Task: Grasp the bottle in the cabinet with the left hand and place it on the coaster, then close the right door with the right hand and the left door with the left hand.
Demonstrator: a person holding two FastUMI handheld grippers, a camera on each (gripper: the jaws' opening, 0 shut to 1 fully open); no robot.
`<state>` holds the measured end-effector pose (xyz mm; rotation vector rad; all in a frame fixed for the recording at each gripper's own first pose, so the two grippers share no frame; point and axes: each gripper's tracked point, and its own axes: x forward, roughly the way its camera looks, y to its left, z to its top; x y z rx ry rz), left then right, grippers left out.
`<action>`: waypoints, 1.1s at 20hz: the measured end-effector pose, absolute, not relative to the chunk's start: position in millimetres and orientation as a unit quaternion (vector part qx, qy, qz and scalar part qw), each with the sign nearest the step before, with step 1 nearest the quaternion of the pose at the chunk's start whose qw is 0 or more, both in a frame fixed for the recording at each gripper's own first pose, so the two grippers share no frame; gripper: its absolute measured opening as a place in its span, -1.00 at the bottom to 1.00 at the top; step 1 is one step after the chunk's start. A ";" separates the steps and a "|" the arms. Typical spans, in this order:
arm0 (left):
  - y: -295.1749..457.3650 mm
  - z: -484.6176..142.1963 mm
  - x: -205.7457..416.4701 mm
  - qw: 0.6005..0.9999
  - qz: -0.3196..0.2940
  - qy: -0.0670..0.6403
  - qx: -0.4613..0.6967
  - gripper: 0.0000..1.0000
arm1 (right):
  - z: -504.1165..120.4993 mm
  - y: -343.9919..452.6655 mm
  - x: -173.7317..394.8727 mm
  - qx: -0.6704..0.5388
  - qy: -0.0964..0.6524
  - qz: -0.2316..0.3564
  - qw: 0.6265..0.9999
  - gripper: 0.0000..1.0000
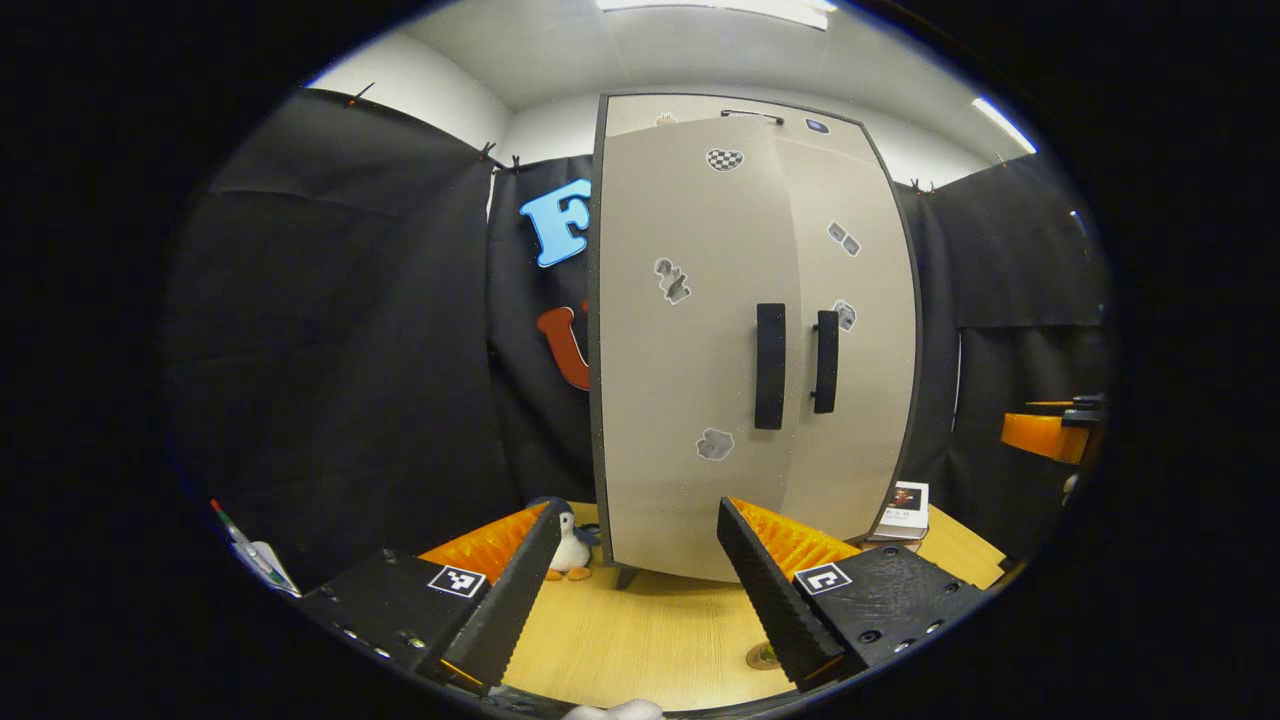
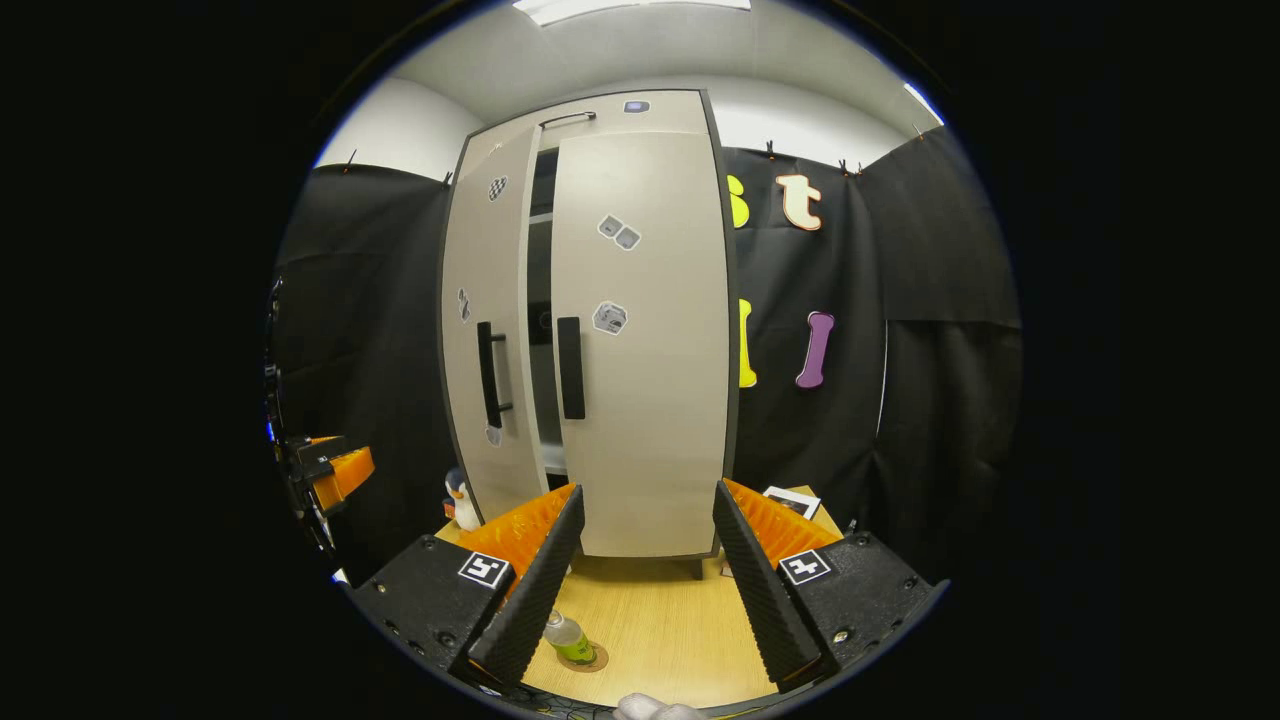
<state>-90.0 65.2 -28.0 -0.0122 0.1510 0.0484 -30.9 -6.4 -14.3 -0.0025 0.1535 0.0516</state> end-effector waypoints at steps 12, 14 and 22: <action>60.5 -12.2 -82.8 0.998 0.015 0.056 0.007 0.92 | -3.3 -12.3 -33.5 -0.008 0.066 0.019 0.998 0.60; 59.7 -11.8 -83.7 0.998 0.013 0.056 0.006 0.92 | -1.7 -12.2 -34.0 -0.009 0.064 0.019 0.998 0.60; 56.2 -14.7 -85.5 0.998 0.007 0.060 0.001 0.92 | -4.4 -7.2 -34.6 -0.005 0.069 0.024 0.997 0.60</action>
